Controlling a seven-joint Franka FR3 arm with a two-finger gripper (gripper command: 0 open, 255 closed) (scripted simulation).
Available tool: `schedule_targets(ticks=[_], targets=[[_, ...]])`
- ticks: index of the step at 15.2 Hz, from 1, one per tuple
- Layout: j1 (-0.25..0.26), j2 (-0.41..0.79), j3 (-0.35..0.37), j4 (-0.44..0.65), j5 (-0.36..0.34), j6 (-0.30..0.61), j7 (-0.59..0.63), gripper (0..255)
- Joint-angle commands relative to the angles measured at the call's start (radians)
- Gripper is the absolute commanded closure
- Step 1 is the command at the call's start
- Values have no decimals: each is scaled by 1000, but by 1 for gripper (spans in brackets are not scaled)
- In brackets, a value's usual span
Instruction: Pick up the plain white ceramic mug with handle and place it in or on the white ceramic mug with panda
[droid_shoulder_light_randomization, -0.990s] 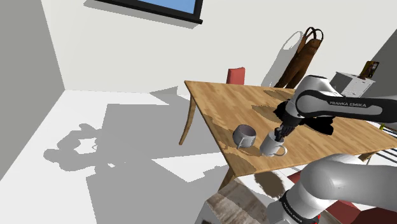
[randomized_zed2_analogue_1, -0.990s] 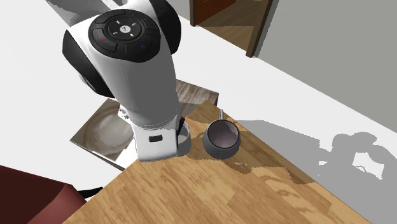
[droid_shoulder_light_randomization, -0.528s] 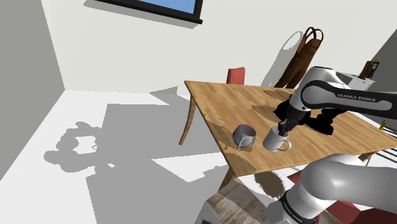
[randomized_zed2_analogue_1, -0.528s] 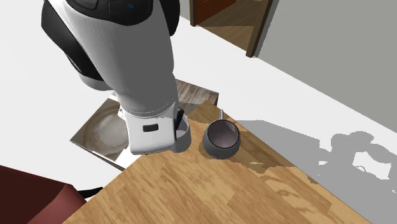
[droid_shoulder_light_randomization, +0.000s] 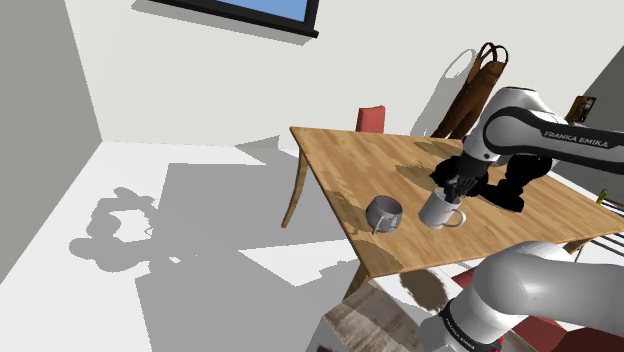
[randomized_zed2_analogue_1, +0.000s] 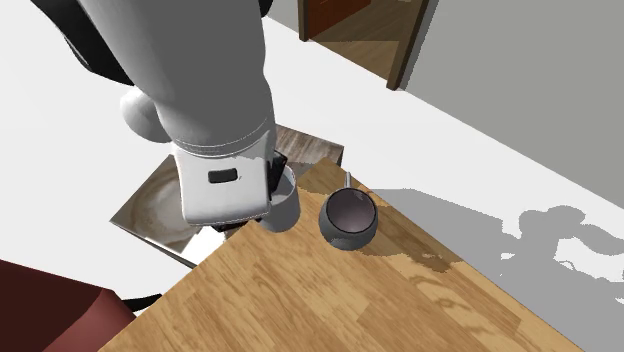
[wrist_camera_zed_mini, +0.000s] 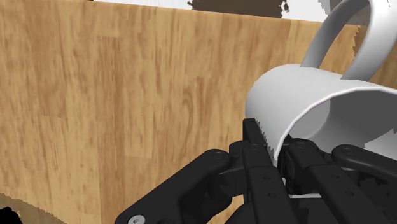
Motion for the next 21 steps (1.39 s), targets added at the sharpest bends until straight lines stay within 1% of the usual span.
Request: schedule_targets(ticks=[1,12,16,21], targets=[[2,-4,7,23,7,-28,-1,255],[17,5,38,166,38,-161,-6,255],[70,81,117,216,114,-143,80,255],[127,196,205,305,193,-122,179,255]])
